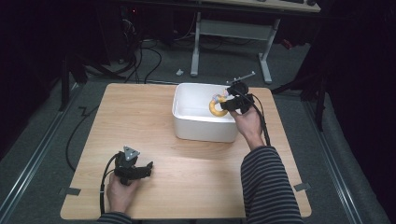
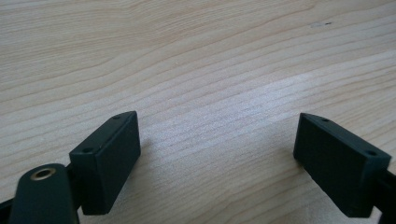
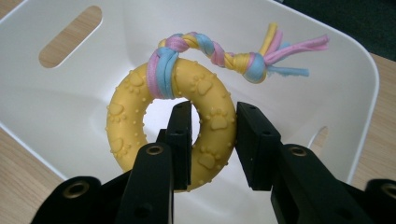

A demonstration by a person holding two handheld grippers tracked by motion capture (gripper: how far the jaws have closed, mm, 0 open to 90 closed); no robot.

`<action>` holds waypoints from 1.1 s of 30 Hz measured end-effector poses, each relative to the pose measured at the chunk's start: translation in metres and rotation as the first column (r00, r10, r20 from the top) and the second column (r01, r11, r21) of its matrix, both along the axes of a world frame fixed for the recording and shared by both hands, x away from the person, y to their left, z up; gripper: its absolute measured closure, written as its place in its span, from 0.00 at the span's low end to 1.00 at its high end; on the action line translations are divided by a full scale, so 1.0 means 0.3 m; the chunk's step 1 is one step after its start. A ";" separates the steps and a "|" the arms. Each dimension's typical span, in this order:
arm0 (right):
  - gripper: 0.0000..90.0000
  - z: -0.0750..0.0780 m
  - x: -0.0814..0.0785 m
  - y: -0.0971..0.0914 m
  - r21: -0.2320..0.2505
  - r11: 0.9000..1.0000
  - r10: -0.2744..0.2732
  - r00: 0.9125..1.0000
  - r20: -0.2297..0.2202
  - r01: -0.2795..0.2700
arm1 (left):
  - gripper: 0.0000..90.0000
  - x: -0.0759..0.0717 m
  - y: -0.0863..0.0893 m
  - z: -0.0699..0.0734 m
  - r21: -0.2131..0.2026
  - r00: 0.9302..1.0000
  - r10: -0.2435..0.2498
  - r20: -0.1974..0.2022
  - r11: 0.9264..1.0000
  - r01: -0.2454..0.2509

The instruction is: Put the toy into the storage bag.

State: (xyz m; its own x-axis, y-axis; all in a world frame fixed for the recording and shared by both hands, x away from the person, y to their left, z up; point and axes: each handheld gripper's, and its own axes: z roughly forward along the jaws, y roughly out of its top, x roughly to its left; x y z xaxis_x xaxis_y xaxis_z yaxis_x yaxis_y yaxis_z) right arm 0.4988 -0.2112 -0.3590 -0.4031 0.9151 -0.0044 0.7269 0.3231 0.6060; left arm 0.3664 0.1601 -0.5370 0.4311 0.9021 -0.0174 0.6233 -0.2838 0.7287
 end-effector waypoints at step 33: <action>0.76 -0.096 0.031 0.034 -0.030 0.999 0.042 0.994 -0.104 -0.045 | 0.17 0.000 0.000 0.000 0.001 1.000 -0.002 -0.001 1.000 0.002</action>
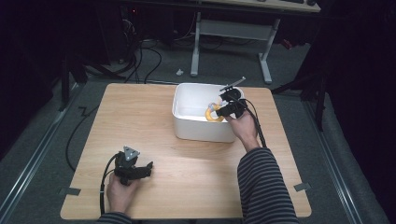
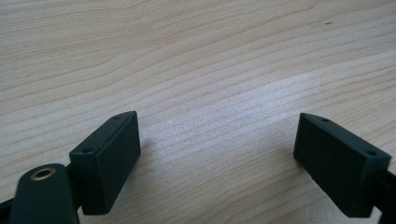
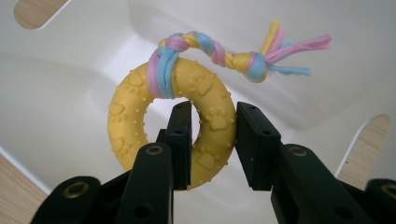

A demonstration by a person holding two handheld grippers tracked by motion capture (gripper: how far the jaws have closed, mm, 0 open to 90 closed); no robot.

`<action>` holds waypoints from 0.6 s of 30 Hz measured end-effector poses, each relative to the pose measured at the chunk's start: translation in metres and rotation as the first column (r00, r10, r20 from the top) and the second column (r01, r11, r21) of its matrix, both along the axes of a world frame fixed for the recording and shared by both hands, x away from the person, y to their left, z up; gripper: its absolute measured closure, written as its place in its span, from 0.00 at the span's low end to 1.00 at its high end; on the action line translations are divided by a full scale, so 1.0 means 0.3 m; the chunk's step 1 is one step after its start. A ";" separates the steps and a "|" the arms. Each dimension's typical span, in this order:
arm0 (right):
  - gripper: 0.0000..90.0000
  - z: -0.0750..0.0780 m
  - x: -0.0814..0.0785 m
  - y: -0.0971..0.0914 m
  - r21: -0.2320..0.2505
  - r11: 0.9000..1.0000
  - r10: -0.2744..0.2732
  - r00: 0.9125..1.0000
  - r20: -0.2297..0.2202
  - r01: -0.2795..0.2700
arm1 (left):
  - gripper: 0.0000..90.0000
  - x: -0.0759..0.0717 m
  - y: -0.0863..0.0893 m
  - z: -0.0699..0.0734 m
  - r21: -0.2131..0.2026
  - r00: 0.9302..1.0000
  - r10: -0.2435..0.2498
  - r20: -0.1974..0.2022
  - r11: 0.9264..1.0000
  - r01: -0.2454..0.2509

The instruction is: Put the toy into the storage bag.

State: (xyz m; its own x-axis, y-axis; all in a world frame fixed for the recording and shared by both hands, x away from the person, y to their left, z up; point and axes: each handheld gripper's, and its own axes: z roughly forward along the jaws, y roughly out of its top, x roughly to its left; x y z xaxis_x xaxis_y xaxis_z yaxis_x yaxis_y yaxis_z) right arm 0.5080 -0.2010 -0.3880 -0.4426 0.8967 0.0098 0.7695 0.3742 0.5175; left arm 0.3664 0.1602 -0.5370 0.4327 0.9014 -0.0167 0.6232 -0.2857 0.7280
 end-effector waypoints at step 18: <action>0.76 -0.011 -0.025 0.003 -0.014 0.999 0.045 0.999 -0.021 -0.045 | 0.17 0.000 0.000 0.000 -0.001 1.000 0.001 0.001 1.000 -0.001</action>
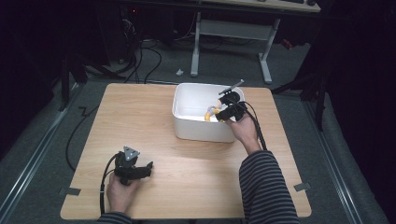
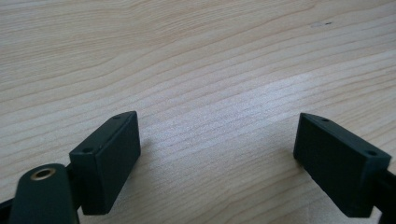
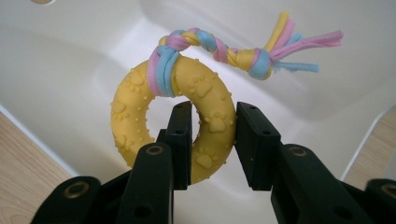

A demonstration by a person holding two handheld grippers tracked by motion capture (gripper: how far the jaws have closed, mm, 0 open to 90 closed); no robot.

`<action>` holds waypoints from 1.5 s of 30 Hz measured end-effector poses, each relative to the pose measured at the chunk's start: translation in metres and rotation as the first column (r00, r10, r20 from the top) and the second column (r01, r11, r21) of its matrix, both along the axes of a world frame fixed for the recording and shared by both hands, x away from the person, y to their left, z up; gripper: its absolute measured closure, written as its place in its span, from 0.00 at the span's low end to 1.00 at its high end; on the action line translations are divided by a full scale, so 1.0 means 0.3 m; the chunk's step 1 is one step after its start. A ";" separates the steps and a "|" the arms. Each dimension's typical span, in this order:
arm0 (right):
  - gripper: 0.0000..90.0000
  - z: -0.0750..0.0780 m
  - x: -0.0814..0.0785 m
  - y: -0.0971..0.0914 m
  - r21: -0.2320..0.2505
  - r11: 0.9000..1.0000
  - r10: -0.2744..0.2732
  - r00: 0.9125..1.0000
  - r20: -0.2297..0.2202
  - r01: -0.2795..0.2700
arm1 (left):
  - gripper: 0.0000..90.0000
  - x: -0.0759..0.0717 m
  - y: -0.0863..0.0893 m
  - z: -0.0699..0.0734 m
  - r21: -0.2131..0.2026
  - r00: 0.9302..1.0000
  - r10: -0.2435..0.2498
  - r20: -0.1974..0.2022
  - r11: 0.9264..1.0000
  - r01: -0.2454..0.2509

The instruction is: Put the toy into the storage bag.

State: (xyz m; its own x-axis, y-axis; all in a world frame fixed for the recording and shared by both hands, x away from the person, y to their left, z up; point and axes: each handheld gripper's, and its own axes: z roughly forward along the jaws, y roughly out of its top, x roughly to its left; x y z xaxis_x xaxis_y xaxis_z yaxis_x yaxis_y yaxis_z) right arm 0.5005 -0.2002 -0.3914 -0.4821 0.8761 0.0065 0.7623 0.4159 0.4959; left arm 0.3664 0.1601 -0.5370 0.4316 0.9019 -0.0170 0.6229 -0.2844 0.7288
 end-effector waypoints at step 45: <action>0.50 0.084 -0.348 -0.292 0.204 0.977 -0.111 0.963 0.246 0.061 | 0.17 -0.001 -0.002 0.000 0.001 1.000 0.004 0.000 1.000 -0.004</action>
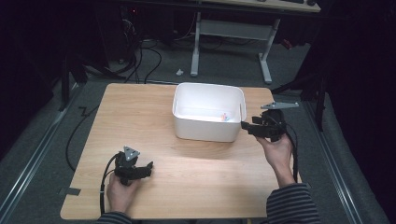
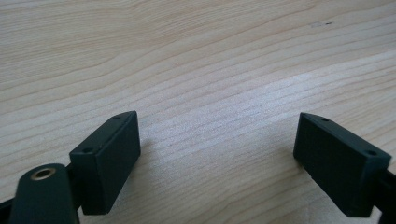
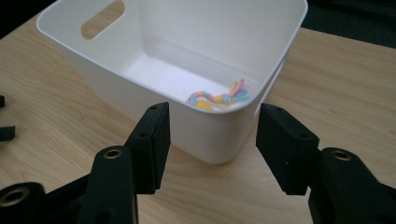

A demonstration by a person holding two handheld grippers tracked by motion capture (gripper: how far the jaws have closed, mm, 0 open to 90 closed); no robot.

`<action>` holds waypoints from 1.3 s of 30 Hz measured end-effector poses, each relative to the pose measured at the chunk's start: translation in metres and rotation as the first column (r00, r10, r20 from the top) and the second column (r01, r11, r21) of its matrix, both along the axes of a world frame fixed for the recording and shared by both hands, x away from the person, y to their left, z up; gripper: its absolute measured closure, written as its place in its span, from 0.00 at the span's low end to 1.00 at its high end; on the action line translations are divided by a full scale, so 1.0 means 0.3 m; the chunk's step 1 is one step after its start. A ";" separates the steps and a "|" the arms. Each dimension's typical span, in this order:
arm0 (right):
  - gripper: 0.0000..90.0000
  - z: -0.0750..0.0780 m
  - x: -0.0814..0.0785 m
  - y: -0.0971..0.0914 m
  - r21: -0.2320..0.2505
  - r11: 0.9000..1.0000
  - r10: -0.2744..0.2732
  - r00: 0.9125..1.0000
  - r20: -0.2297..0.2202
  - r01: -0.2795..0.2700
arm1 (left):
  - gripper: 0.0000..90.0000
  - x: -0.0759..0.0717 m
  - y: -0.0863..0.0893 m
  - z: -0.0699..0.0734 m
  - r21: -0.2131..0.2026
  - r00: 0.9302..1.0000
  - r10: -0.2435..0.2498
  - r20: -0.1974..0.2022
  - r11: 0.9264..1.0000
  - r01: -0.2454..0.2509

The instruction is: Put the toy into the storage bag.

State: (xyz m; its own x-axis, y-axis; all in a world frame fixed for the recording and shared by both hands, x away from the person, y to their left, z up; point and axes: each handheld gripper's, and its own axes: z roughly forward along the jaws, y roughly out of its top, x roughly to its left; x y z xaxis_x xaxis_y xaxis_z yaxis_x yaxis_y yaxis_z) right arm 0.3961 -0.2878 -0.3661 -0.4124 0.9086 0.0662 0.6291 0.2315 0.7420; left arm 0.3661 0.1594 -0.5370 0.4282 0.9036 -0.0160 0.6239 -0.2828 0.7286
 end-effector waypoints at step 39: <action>0.48 -0.266 -0.196 -0.109 0.021 0.997 -0.077 0.996 -0.038 0.078 | 0.17 0.000 0.000 0.000 -0.001 1.000 0.000 0.000 1.000 0.000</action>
